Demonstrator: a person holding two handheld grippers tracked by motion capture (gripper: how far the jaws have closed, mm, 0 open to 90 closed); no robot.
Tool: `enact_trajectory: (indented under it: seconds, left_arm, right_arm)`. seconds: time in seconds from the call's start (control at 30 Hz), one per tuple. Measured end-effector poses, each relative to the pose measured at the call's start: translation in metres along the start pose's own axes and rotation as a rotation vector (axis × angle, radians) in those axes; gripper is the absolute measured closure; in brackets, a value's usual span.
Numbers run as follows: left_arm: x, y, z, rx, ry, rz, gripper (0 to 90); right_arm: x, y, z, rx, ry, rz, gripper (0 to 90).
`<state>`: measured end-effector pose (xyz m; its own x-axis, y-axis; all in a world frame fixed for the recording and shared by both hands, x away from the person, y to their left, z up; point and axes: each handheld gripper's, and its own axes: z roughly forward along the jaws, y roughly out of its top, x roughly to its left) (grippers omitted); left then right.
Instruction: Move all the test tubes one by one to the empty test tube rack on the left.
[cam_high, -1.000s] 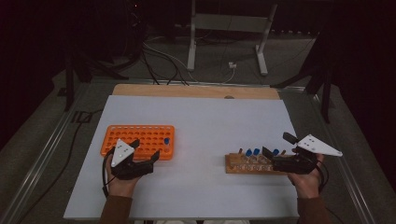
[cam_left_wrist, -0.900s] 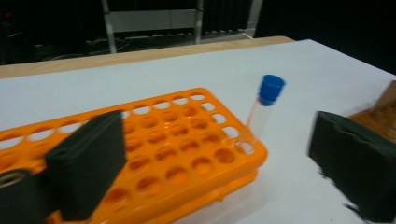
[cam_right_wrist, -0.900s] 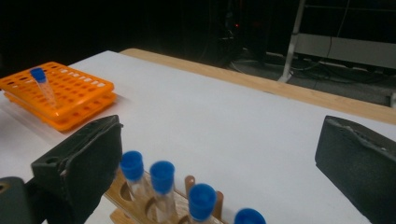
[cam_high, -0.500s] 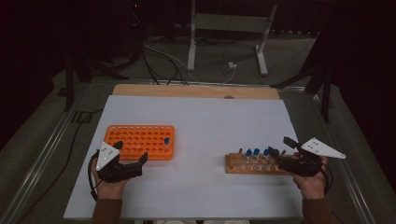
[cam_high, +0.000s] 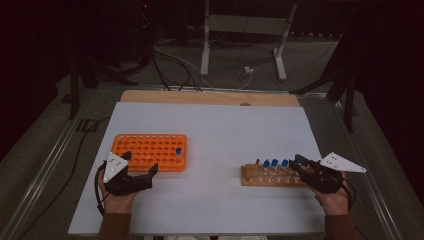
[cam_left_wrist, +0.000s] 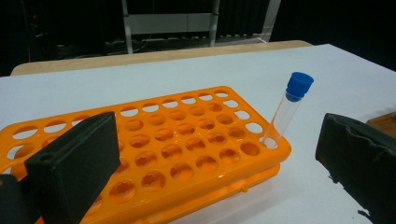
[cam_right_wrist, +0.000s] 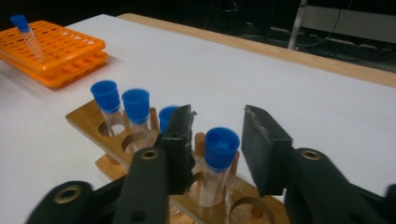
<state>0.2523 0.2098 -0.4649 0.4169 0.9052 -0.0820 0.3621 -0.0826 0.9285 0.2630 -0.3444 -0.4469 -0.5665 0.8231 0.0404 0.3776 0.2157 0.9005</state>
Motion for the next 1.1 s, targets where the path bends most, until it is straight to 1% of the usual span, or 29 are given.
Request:
enact_trajectory:
  seconds: [0.07, 0.13, 0.27, 0.4, 0.67, 0.8, 0.93, 0.97, 1.1]
  left_arm:
    - [0.0, 0.0, 0.0, 0.0, 0.0, -0.001, 0.9]
    - [-0.001, 0.0, 0.001, 0.001, -0.001, -0.001, 0.9]
    - [-0.001, 0.0, 0.001, 0.004, 0.0, 0.003, 0.9]
    - [-0.001, -0.001, 0.001, 0.004, 0.0, 0.004, 0.9]
    - [-0.001, -0.001, 0.001, 0.002, 0.001, 0.006, 0.9]
    - [-0.001, -0.001, 0.001, 0.002, 0.001, 0.006, 0.9]
    - [-0.001, -0.001, 0.002, 0.002, 0.0, 0.007, 0.9]
    - [-0.002, -0.001, 0.002, 0.003, 0.0, 0.008, 0.9]
    - [-0.002, -0.001, 0.003, 0.006, -0.001, 0.013, 0.9]
  right_arm:
    - [0.0, -0.001, 0.001, 0.003, 0.002, -0.004, 66.2]
    - [-0.001, -0.005, 0.003, 0.028, 0.001, -0.007, 69.3]
    - [-0.002, -0.011, 0.005, 0.05, 0.015, 0.004, 73.9]
    - [-0.001, -0.014, 0.006, 0.063, 0.025, 0.003, 75.2]
    - [-0.002, -0.015, 0.007, 0.065, 0.028, 0.003, 75.7]
    - [-0.002, -0.014, 0.006, 0.066, 0.028, 0.012, 75.9]
    - [-0.002, -0.012, 0.004, 0.056, 0.023, 0.014, 76.1]
    - [-0.002, -0.009, 0.002, 0.044, 0.021, 0.01, 76.1]
    - [-0.001, -0.003, -0.002, 0.024, 0.019, 0.003, 76.1]
